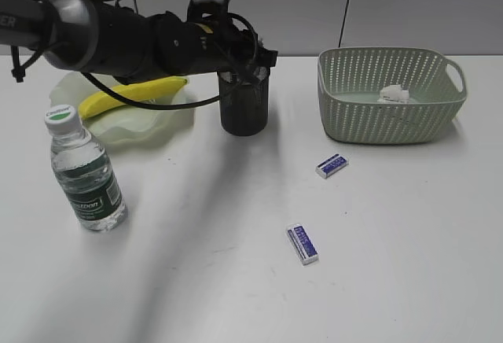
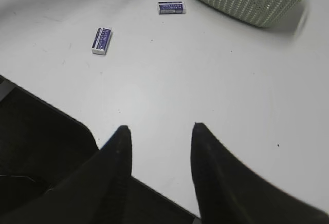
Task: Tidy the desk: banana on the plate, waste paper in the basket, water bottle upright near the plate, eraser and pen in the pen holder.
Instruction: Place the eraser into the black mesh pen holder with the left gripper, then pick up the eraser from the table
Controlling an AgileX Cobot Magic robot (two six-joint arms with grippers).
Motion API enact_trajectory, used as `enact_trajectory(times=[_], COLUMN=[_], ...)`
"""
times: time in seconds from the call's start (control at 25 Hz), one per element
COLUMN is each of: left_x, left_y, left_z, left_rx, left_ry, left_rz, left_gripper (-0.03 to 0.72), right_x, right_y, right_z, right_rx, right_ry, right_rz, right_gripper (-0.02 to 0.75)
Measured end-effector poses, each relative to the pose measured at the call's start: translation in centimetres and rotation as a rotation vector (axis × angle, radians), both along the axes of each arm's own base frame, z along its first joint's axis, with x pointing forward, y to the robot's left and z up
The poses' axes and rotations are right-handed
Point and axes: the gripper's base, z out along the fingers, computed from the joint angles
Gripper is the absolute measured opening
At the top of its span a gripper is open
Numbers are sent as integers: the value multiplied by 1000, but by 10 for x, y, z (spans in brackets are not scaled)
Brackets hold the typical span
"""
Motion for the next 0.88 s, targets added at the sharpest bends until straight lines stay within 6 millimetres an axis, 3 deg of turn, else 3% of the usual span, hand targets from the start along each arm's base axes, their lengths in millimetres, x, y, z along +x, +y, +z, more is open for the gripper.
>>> enact_trajectory(times=[0.24,0.44,0.68,0.88], left_x=[-1,-16,-67,-130], left_y=[1,5,28,72], left_z=[10,62,146,204], left_rx=[-13,-19,157,337], left_ry=[-17,-40,-41,58], left_rz=[1,-62,-244,-322], left_gripper=[315,317,317,302], right_x=[0,0,0,0], right_y=[0,0,0,0], right_z=[0,0,0,0], right_rx=[0,0,0,0], right_ry=[0,0,0,0], right_rz=[0,0,0,0], right_gripper=[316,316,316,316])
